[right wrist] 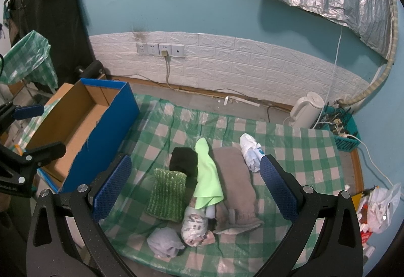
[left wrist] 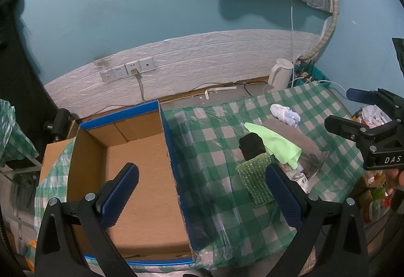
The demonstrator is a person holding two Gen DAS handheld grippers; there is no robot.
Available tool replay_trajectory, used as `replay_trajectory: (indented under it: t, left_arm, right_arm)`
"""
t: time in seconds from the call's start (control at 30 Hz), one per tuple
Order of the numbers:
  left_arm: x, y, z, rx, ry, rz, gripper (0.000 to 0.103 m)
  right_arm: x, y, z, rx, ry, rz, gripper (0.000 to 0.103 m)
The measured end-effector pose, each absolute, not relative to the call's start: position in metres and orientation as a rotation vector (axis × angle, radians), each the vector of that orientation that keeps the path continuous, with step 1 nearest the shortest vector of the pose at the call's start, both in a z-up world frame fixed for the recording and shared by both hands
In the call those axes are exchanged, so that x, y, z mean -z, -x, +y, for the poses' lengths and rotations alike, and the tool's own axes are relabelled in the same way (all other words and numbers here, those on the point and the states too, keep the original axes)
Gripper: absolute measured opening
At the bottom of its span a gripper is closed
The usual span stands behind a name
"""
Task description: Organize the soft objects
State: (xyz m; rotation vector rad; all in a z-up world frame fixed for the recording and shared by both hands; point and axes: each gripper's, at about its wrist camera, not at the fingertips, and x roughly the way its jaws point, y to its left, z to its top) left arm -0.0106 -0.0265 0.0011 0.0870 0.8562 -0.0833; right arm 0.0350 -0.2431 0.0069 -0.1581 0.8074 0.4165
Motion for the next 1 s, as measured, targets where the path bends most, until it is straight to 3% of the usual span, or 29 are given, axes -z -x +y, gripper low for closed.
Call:
replay_trajectory:
  t: [1.0]
  left_arm:
    - [0.028, -0.012, -0.053, 0.138, -0.090, 0.965, 0.101]
  right_arm:
    - [0.019, -0.047, -0.268, -0.384, 0.145, 0.886, 0.101]
